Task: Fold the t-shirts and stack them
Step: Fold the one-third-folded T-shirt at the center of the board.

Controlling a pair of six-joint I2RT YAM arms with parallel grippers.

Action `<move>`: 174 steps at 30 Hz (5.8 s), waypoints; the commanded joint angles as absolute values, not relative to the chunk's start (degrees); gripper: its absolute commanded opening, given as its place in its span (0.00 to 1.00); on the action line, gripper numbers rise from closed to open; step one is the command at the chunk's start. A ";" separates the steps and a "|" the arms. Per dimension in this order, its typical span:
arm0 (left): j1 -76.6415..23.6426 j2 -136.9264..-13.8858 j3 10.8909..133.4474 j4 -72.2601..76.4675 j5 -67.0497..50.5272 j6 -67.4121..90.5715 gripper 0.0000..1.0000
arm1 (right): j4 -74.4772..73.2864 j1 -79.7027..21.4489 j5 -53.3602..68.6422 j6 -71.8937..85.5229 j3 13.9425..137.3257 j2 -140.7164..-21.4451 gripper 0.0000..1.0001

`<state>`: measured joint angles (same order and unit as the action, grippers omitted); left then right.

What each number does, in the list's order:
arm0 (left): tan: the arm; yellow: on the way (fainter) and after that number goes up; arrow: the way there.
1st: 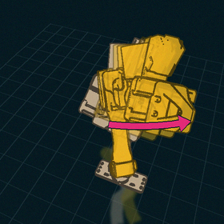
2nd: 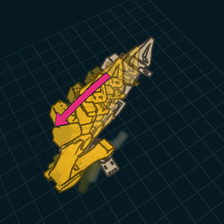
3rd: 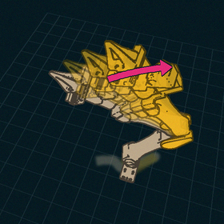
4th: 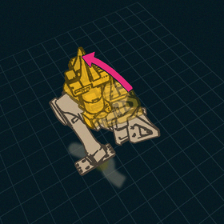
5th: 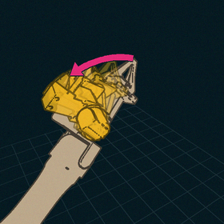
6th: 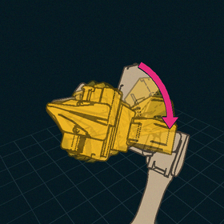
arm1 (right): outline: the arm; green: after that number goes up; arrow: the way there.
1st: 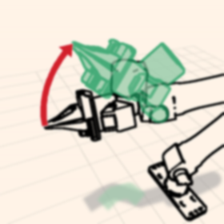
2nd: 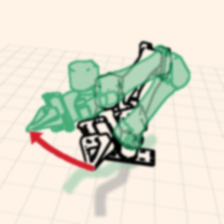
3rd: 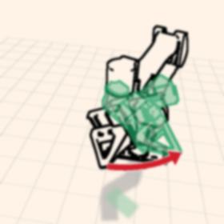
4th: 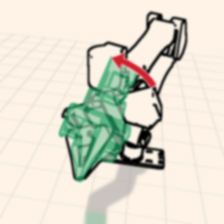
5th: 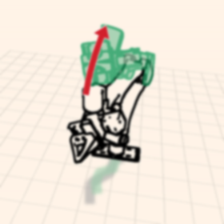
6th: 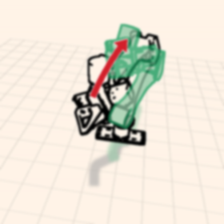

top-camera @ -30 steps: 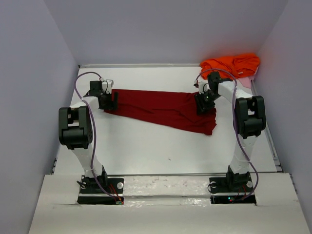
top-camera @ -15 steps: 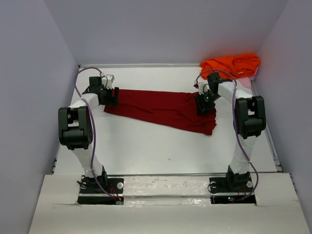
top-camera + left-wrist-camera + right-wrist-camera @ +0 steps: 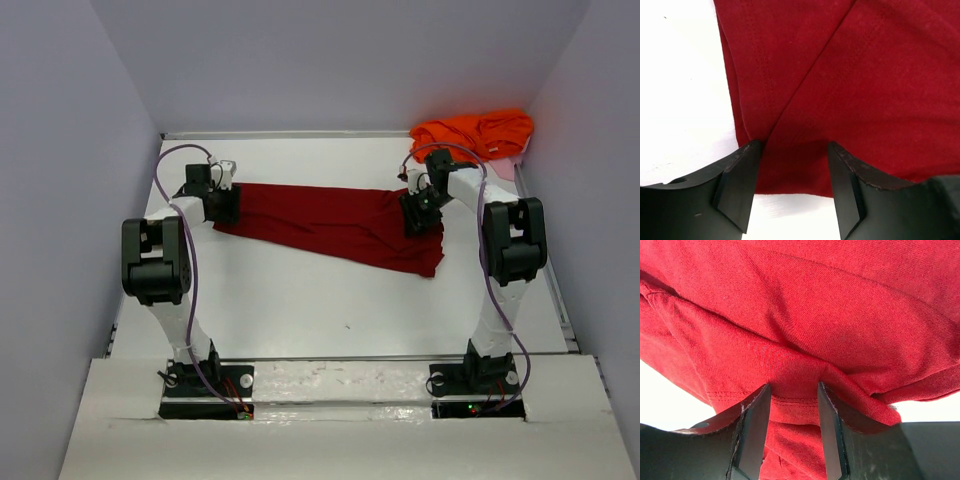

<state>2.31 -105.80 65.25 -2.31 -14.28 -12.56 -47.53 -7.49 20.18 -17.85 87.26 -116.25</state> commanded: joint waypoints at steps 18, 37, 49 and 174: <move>2.11 -107.40 65.83 0.44 -10.98 -13.45 0.00 | -47.11 -7.56 20.83 -18.90 87.10 -114.26 0.48; 2.11 -93.87 64.69 -12.48 -12.57 -19.16 0.00 | -46.67 -7.56 19.07 -18.72 87.10 -114.70 0.43; 2.11 -93.87 61.88 -17.41 -13.01 -18.81 0.00 | -46.76 -7.56 19.16 -18.63 87.19 -114.26 0.43; -1.93 -110.83 84.46 -14.33 -6.85 -15.65 0.56 | -47.72 -7.56 20.39 -19.42 87.28 -114.35 0.44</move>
<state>-1.87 -110.43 81.73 -14.76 -2.07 -17.10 -47.57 -7.49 19.55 -18.55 87.22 -116.07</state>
